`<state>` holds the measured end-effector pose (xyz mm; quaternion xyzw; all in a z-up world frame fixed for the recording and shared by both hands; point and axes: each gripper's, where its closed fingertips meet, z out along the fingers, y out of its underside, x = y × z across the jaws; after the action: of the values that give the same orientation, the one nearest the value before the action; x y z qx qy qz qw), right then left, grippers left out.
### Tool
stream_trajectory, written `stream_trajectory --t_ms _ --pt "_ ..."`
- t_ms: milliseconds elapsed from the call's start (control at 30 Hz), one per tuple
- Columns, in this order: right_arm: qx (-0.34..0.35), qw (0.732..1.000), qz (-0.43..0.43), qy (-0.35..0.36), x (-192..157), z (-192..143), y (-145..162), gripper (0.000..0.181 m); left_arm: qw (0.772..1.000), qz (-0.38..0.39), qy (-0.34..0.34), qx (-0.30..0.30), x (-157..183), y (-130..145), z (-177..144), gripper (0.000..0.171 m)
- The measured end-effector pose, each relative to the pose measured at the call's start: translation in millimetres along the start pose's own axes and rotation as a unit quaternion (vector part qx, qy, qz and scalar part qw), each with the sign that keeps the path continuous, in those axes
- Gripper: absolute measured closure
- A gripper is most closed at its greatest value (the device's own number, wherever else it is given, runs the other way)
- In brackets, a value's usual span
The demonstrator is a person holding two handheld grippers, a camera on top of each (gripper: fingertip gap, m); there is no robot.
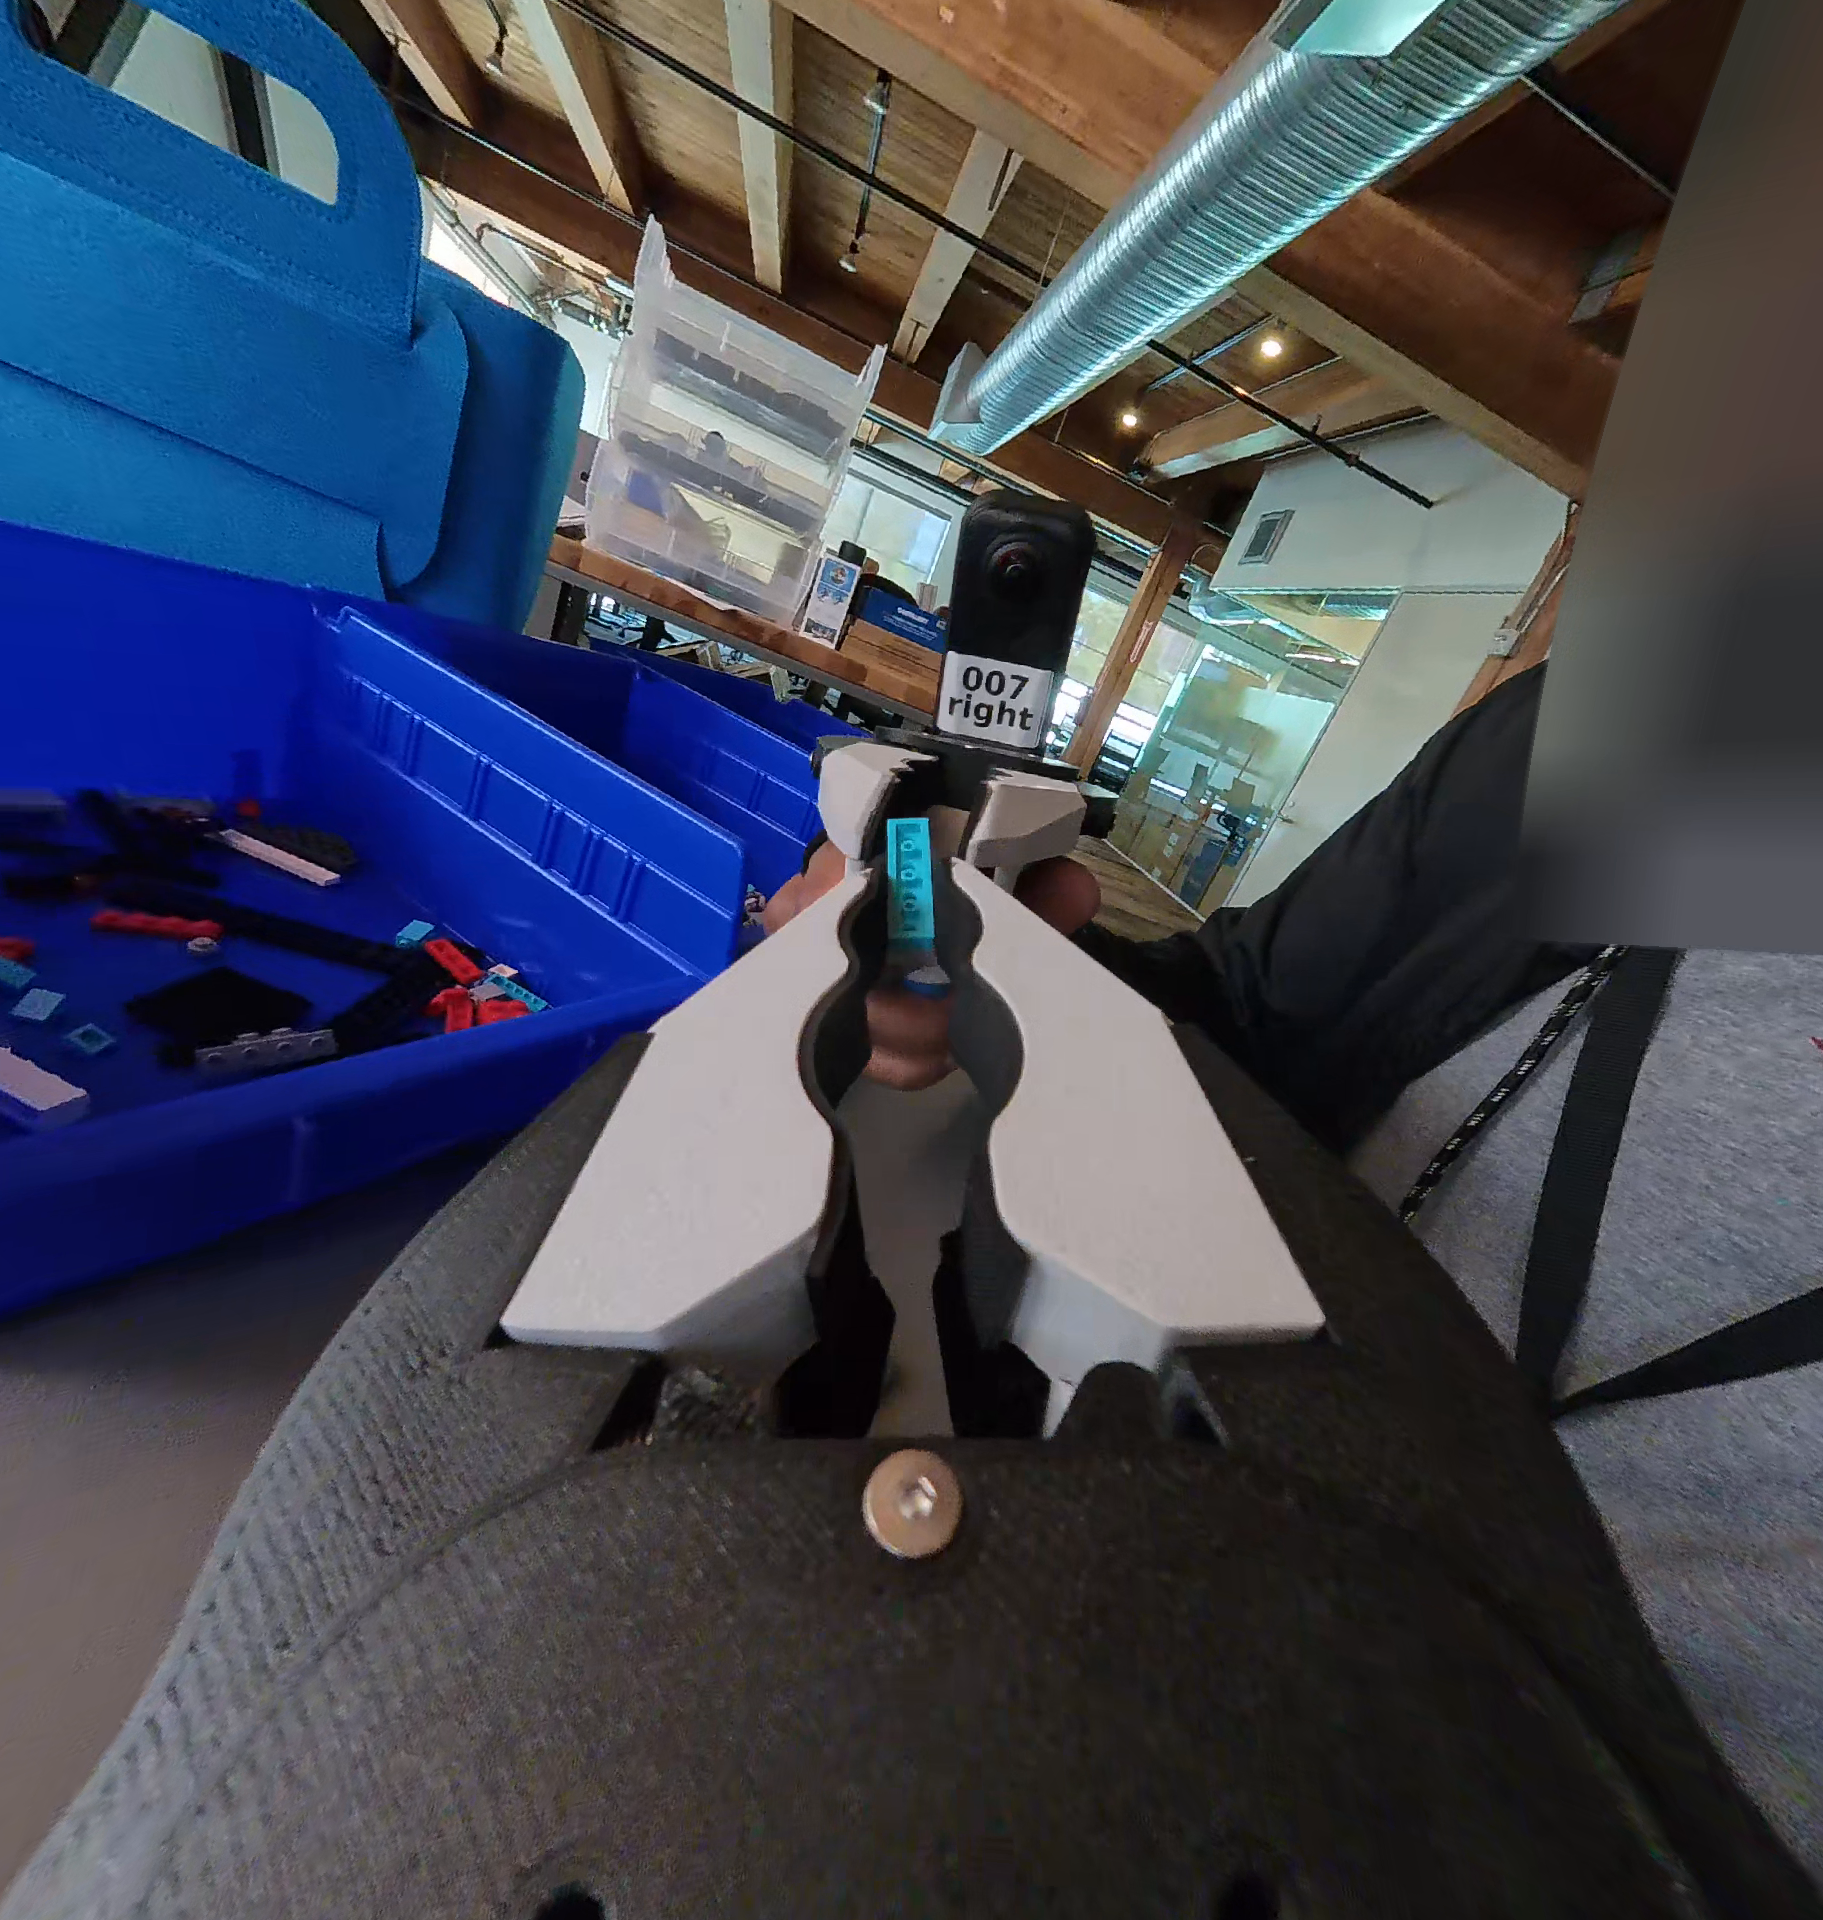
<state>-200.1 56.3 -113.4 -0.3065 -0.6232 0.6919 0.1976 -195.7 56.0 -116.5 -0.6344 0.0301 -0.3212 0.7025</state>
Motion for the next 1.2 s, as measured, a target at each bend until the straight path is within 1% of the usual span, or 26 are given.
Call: stream_trajectory --t_ms 267,400,533,733,800,933,1000,1100,1200 --pt "0.006 1.0 0.01 -0.008 -2.5 2.0 0.8 0.171 1.0 0.001 0.007 -0.003 3.5 1.7 1.9 0.163" --pt "0.017 1.0 0.009 -0.015 -4.7 2.3 -0.9 0.172 1.0 -0.018 0.02 0.001 5.6 0.5 1.7 0.163" --pt "0.023 1.0 0.0 -0.017 -5.1 2.0 -1.7 0.172 0.995 -0.091 0.046 0.011 6.0 -0.1 2.1 0.163" --pt "0.018 1.0 -0.015 -0.017 -2.9 1.2 0.7 0.173 0.972 -0.216 0.088 0.031 4.0 1.7 2.7 0.163" --pt "0.016 1.0 -0.018 -0.017 -2.5 1.0 0.8 0.173 0.964 -0.245 0.098 0.037 3.7 1.9 2.9 0.163" --pt "0.019 0.999 -0.021 -0.022 -3.8 0.5 -0.3 0.173 0.953 -0.278 0.114 0.044 5.3 1.1 3.5 0.163" --pt "0.018 1.0 -0.01 -0.019 -2.1 0.7 -0.2 0.173 0.96 -0.258 0.101 0.044 3.6 1.2 3.8 0.163" --pt "0.021 0.999 0.023 -0.018 1.1 1.0 -0.4 0.171 0.984 -0.167 0.049 0.028 0.1 0.9 4.5 0.163" --pt "0.024 0.998 0.044 -0.023 0.7 1.7 -0.9 0.17 0.997 -0.077 0.007 0.007 0.5 -0.2 5.2 0.163"
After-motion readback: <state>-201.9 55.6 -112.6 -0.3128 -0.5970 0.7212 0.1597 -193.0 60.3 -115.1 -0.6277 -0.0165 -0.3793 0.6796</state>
